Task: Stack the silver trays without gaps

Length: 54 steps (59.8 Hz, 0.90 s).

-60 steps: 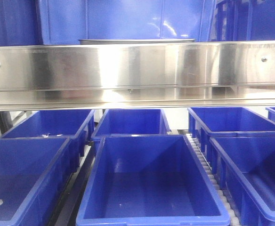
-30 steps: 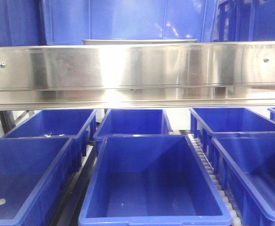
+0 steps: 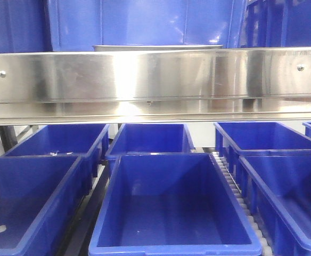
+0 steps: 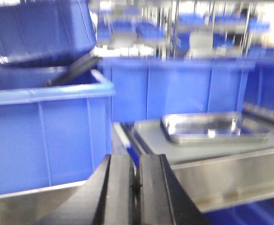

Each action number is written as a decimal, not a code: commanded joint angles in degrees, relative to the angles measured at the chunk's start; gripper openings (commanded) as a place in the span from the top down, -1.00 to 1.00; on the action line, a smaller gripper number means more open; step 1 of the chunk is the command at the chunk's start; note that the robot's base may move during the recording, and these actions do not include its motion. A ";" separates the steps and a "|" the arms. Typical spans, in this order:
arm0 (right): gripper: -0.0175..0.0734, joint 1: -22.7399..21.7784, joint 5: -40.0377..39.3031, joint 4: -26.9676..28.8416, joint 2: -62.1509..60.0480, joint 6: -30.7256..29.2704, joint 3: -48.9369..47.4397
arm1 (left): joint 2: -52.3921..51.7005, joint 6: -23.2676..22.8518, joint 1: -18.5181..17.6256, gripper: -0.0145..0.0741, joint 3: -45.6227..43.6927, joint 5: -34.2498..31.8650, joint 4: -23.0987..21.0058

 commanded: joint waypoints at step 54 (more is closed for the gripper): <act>0.79 -17.25 -6.30 -15.03 -3.19 -0.50 5.00 | -5.73 -0.43 -0.33 0.69 0.22 -0.90 1.14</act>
